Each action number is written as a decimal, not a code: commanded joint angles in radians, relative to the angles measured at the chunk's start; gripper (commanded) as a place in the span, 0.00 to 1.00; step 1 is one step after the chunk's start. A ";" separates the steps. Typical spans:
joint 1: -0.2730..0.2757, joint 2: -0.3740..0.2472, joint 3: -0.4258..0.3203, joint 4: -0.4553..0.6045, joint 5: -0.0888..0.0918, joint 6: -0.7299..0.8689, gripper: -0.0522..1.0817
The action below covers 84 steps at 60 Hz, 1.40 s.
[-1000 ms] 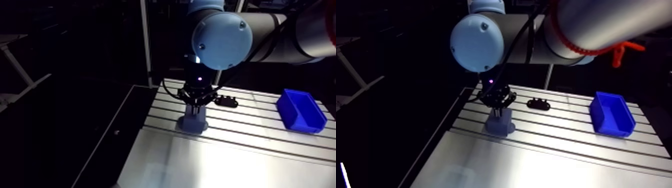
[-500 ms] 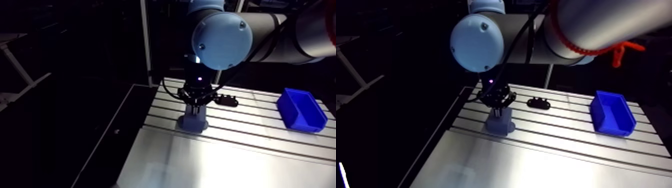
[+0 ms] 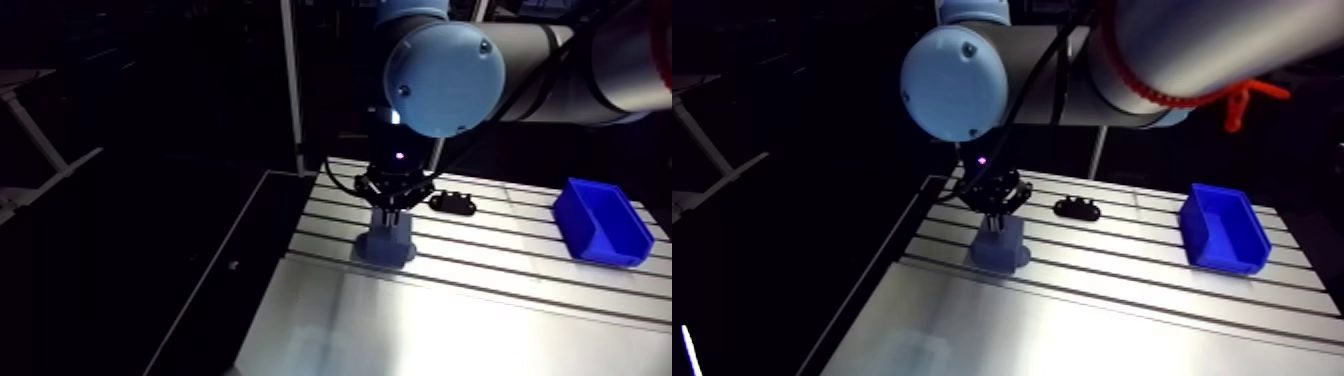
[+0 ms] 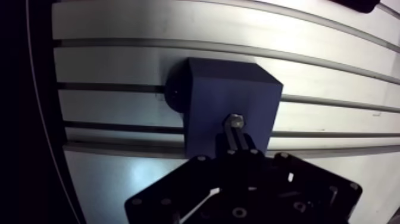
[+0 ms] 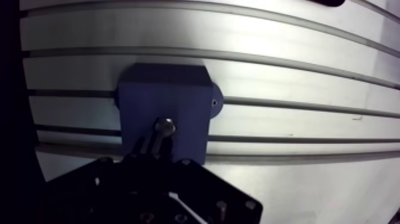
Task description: Pick up the M10 bolt and insert it into the hex recess until seated.
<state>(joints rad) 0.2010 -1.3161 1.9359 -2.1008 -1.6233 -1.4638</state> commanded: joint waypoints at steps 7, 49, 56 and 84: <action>0.000 -0.016 -0.014 0.006 -0.006 -0.003 1.00; 0.006 -0.076 -0.320 0.458 -0.002 -0.020 0.05; 0.006 -0.089 -0.404 0.559 0.000 -0.023 0.05; -0.176 -0.263 -0.422 0.623 -0.003 -0.156 0.05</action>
<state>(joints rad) 0.1738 -1.4553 1.5357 -1.5454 -1.6223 -1.5265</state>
